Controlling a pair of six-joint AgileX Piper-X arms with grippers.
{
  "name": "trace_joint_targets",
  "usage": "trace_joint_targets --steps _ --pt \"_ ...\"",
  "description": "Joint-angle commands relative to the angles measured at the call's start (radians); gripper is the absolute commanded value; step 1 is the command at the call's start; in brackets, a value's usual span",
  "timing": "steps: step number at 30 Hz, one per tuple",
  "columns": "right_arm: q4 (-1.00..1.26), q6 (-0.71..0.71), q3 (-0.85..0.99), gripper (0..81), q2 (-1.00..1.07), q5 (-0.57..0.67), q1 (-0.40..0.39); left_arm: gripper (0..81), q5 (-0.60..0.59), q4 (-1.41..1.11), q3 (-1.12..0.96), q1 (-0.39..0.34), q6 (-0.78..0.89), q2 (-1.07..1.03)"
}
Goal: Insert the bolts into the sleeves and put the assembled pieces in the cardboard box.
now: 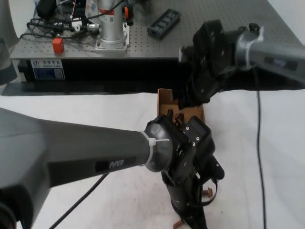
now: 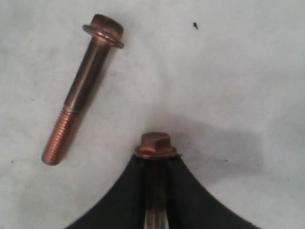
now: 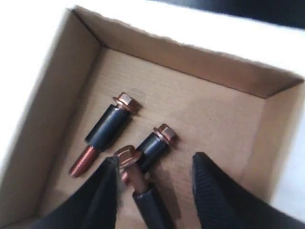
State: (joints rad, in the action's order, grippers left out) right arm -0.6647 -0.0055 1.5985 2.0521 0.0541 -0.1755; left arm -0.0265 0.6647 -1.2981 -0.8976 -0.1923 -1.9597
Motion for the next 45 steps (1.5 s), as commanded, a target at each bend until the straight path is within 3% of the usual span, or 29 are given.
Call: trace_joint_targets --steps 1,7,15,18,33,37,40,43,45 --pt "-0.062 -0.03 -0.033 34.8 -0.125 0.009 0.003 0.6 0.074 0.024 -0.007 0.008 0.001 -0.004" --pt "-0.242 -0.097 -0.156 35.0 -0.228 0.009 -0.038 0.6 0.076 -0.029 0.129 0.108 0.16 0.262" --pt "-0.278 -0.131 -0.189 35.0 -0.125 -0.005 -0.096 0.6 0.012 -0.297 0.387 0.262 0.315 0.646" --pt "-0.282 -0.13 -0.189 35.0 -0.095 -0.062 -0.107 0.6 -0.015 -0.353 0.441 0.297 0.337 0.737" --pt "-0.297 -0.159 -0.189 34.7 0.002 -0.075 -0.107 0.6 -0.015 -0.346 0.453 0.32 0.342 0.865" --pt "-0.292 -0.159 -0.189 28.4 0.004 -0.075 -0.107 0.6 -0.015 -0.346 0.453 0.32 0.342 0.865" --pt "-0.278 -0.172 -0.189 18.6 0.004 -0.075 -0.107 0.6 -0.015 -0.346 0.453 0.32 0.342 0.865" --pt "-0.267 -0.175 -0.189 3.7 0.001 -0.075 -0.107 0.6 -0.015 -0.346 0.453 0.32 0.342 0.865" --pt "-0.269 -0.175 -0.189 1.5 -0.013 -0.068 -0.097 0.6 -0.041 -0.354 0.453 0.32 0.342 0.865"
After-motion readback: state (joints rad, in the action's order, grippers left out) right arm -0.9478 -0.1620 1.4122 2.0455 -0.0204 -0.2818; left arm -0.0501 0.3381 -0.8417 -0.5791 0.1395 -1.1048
